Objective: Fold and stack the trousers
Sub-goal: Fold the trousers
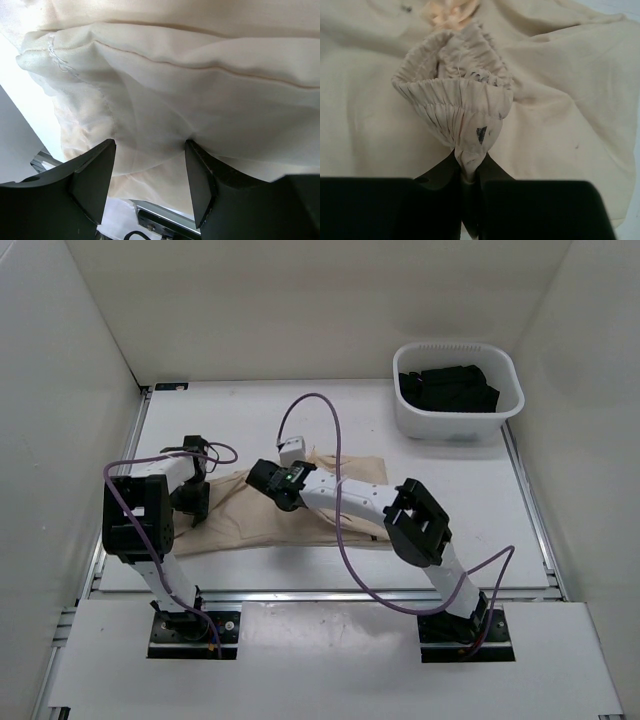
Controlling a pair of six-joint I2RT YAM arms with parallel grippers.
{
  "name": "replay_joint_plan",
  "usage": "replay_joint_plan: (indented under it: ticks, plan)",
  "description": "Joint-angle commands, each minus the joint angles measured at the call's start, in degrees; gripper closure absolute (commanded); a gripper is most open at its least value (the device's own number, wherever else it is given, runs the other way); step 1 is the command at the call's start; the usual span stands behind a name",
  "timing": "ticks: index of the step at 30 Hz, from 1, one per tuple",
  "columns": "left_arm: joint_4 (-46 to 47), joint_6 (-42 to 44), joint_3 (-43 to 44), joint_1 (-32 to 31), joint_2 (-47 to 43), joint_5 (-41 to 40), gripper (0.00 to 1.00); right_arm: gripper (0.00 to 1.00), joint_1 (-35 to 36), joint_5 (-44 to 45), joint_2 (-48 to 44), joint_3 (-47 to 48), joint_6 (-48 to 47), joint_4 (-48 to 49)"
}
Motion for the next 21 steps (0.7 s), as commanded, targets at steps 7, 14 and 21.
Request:
replay_joint_plan:
  ticks: [7, 14, 21]
  plan:
    - [5.6, -1.1, -0.1, 0.0, 1.4, -0.1, 0.31, 0.8, 6.4, -20.0, -5.1, 0.7, -22.3, 15.6]
    - [5.1, -1.1, -1.2, 0.0, 0.9, -1.4, 0.28, 0.14, 7.0, -24.2, -10.7, 1.3, -28.8, 11.8]
    - [5.1, -1.1, 1.6, 2.7, -1.5, -6.7, 0.27, 0.26, -0.4, -14.8, -23.4, -19.0, -9.1, 8.8]
